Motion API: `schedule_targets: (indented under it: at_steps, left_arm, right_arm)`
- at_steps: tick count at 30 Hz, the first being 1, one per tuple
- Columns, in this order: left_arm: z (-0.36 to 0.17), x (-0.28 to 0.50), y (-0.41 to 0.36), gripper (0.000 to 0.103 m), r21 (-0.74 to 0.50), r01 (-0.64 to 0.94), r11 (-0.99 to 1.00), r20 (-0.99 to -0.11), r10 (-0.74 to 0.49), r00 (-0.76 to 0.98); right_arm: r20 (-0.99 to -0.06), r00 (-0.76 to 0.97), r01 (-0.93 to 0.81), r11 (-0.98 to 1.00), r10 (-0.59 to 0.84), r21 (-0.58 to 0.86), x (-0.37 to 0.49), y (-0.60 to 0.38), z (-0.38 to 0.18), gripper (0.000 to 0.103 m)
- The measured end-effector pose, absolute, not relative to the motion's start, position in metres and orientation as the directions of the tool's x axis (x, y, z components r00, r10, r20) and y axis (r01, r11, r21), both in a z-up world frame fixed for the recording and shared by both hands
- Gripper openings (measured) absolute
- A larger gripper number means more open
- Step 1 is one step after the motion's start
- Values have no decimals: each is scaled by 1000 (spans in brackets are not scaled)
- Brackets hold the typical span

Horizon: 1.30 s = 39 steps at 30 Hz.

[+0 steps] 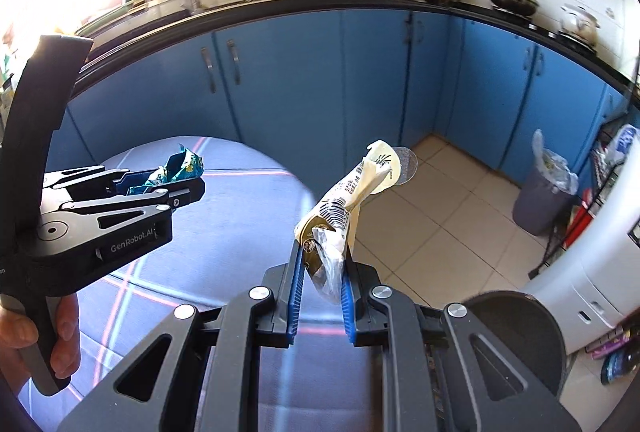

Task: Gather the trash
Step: 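Carry the blue foil wrapper and white packet over the black bin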

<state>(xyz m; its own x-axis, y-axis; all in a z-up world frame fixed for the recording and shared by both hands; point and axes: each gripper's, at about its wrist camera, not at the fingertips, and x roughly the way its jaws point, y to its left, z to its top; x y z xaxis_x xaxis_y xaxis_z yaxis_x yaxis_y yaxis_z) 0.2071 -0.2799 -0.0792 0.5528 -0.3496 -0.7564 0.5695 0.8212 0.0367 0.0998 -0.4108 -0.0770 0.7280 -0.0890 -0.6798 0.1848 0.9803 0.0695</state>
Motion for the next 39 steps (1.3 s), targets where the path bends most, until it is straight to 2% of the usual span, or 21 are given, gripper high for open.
schedule_targets:
  at_steps: [9, 39]
  left_arm:
    - [-75, 171, -335, 34, 68, 644, 762, -755, -383, 533]
    - [-71, 84, -420, 34, 153, 754, 638, -762, -410, 501]
  right_arm:
    - [-675, 726, 255, 963, -134, 83, 59, -451, -77, 17]
    - [-656, 730, 381, 912, -194, 155, -35, -519, -82, 17]
